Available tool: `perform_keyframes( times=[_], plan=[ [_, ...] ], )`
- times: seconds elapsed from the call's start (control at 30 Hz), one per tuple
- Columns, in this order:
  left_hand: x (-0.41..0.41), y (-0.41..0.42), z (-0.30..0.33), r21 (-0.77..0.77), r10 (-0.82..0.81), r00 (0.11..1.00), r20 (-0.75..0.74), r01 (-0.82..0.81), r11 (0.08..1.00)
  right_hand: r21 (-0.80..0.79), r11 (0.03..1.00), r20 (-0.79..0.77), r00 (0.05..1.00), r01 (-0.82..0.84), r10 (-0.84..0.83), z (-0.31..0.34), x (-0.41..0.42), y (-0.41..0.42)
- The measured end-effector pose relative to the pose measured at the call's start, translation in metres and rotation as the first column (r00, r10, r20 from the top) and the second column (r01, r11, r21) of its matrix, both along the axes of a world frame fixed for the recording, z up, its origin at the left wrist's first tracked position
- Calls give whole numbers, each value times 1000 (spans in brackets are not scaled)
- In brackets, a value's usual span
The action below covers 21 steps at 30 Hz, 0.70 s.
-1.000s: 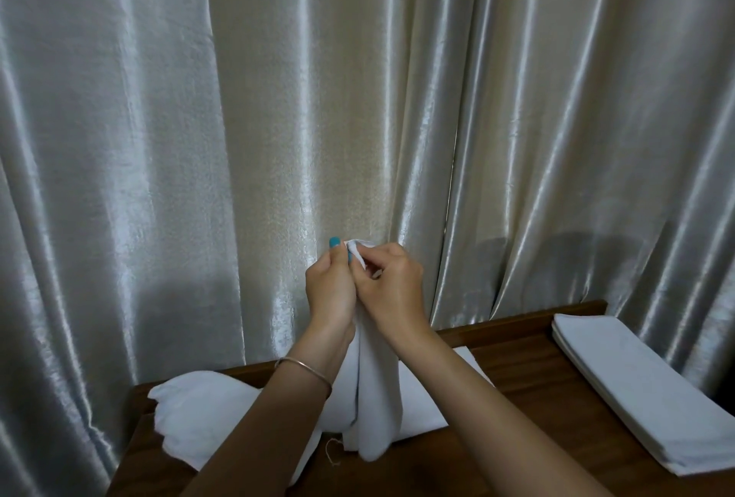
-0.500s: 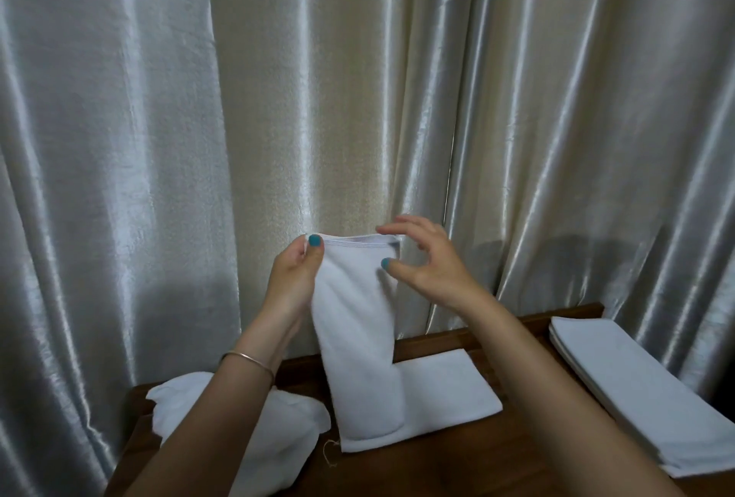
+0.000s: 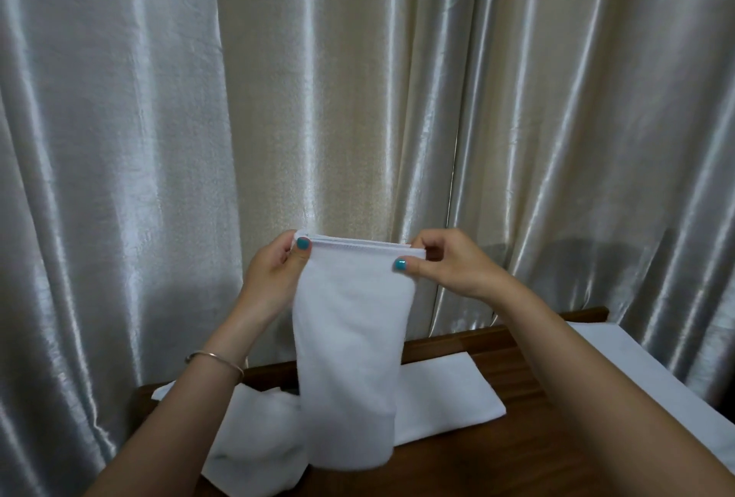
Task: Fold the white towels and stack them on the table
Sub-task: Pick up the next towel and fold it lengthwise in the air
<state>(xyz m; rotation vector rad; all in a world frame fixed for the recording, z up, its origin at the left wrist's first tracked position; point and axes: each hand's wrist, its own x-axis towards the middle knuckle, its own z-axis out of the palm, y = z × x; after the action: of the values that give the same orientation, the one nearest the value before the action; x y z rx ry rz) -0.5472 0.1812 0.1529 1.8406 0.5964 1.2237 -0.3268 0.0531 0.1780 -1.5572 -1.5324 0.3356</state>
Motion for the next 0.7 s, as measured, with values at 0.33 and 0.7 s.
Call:
perform_keyframes(
  times=[0.33, 0.7],
  plan=[
    [14, -5, -23, 149, 198, 977, 74, -207, 967, 187, 976, -67, 993, 108, -98, 6, 2, 5],
    [45, -44, -15, 303, -38, 984, -177, 91, 949, -199, 972, 213, 963, -125, 167, 7, -26, 2]
  ],
)
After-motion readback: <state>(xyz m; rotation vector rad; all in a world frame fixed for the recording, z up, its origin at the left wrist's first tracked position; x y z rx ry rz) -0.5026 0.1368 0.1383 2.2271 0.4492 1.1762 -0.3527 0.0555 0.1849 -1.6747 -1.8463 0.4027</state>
